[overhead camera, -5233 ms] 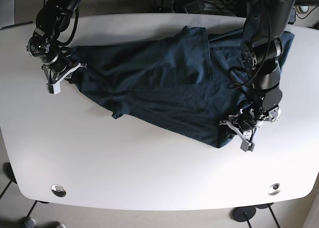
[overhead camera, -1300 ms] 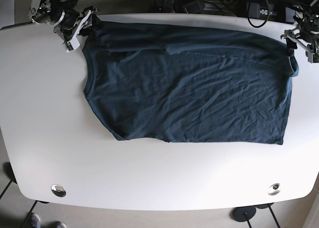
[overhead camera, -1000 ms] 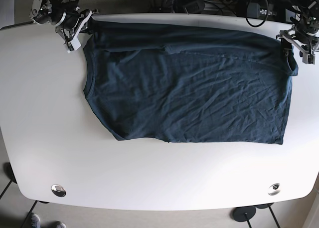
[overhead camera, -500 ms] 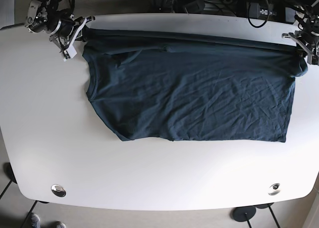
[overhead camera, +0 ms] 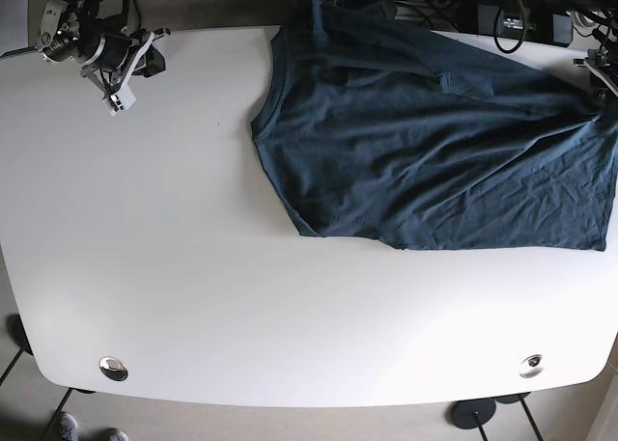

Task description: Fold the T-shirt properly

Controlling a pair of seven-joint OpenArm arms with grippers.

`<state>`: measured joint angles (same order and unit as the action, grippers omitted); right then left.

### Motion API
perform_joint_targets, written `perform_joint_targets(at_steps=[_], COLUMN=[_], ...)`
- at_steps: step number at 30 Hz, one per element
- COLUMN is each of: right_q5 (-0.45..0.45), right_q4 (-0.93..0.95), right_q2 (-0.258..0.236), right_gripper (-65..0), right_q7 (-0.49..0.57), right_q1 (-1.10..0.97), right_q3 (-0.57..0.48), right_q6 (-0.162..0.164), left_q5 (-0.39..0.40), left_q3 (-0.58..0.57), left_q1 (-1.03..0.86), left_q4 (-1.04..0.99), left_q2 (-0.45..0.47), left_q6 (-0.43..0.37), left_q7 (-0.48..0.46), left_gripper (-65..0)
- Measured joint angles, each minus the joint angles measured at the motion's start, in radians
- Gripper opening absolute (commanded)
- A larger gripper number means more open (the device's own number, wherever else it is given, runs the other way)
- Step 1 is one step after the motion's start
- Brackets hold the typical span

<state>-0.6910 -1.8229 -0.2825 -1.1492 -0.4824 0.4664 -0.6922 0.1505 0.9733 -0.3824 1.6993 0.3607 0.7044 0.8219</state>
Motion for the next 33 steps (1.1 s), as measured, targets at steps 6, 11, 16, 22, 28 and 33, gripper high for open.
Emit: perform_joint_targets(at_steps=[6,11,16,22,28,33], right_q5=[-0.041,-0.037,-0.051,-0.081,-0.099,-0.092], right_q4=[-0.051,-0.048,-0.002,0.052,0.085,0.087], right_q2=[0.087,0.106,0.105,0.105,0.101,0.086], right_gripper=[-5.2,-14.6,-15.2,-15.4,-15.5,-15.5], right_q7=[-0.008,-0.006,0.008,0.027,0.051,0.081], right_q1=[-0.013,0.016,0.028,0.052,0.064,0.082], right_q3=[-0.118,-0.305,-0.396,-0.422,-0.452,-0.58], right_q6=[0.0,0.0,-0.001,-0.01,-0.016,0.034], left_q5=[0.0,0.0,0.0,0.0,0.0,0.001], left_q3=[-0.002,-0.006,-0.006,-0.006,-0.006,-0.006], left_q1=[-0.002,-0.002,-0.002,-0.002,-0.002,-0.002], left_q4=[0.0,0.0,0.0,0.0,0.0,0.0], left_q2=[0.023,0.023,0.023,0.023,0.023,0.023], left_q6=[0.0,0.0,0.0,0.0,0.0,0.0], left_q7=[0.0,0.0,0.0,0.0,0.0,0.0], left_gripper=[-39.4,-39.4,-39.4,-39.6,-39.6,-39.6])
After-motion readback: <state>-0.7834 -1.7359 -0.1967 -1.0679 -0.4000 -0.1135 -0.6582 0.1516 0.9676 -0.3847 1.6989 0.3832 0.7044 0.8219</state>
